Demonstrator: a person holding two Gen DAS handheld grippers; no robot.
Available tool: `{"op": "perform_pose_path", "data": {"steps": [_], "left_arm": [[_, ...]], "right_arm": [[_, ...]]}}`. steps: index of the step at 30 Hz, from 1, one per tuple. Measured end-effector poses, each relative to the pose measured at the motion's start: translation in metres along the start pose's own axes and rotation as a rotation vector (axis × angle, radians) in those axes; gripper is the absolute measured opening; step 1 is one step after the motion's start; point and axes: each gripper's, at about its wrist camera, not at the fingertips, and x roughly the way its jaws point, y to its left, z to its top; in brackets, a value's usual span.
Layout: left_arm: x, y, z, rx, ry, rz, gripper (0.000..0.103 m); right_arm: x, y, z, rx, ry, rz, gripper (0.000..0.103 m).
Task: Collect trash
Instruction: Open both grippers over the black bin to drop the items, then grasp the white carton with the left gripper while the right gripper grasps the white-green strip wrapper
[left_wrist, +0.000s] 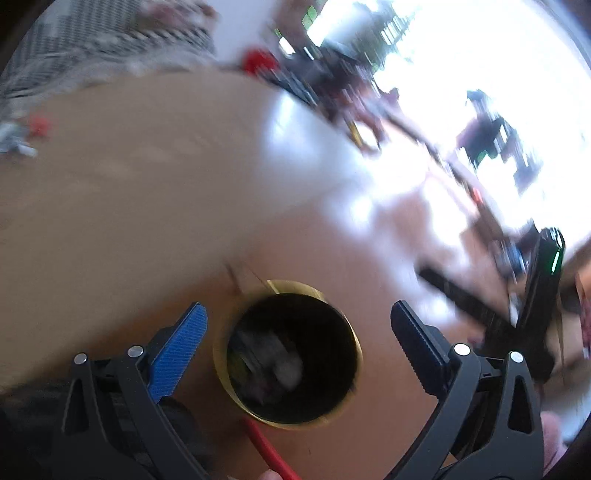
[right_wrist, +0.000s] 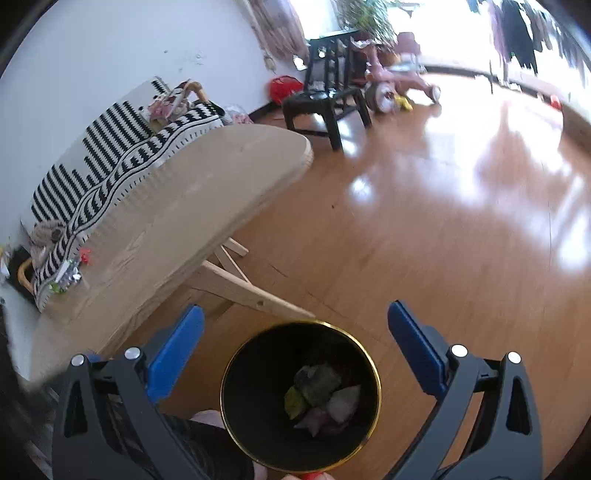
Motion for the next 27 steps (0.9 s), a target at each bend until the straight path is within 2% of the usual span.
{"op": "perform_pose_path", "data": {"steps": [3,5,8,12,16,20,23,25,27], "left_arm": [[-0.059,0.070,0.025,-0.139,-0.154,0.117,0.097],[-0.084,0.110,0.037,-0.184,-0.196,0.204,0.097],[-0.121,0.179,0.049,-0.238,-0.229,0.372,0.097],[-0.150,0.260,0.068,-0.283,-0.183,0.520,0.097],[-0.150,0.315,0.090,-0.253,-0.104,0.621,0.097],[-0.135,0.361,0.125,-0.221,-0.028,0.659,0.097],[-0.119,0.374,0.160,-0.149,-0.001,0.667,0.097],[-0.095,0.385,0.182,-0.075,0.026,0.684,0.097],[-0.073,0.393,0.198,-0.040,0.058,0.665,0.097]], "right_arm": [[0.015,0.034,0.006,-0.098,0.012,0.019,0.096],[0.027,0.068,0.013,-0.178,0.020,0.045,0.096],[0.047,0.146,0.028,-0.318,0.035,0.131,0.096],[0.075,0.247,0.044,-0.462,0.046,0.239,0.096],[0.110,0.342,0.040,-0.599,0.057,0.304,0.096],[0.161,0.424,0.034,-0.663,0.141,0.356,0.096],[0.189,0.459,0.032,-0.661,0.157,0.358,0.096],[0.208,0.481,0.030,-0.656,0.173,0.348,0.096],[0.222,0.494,0.028,-0.652,0.191,0.344,0.096]]}}
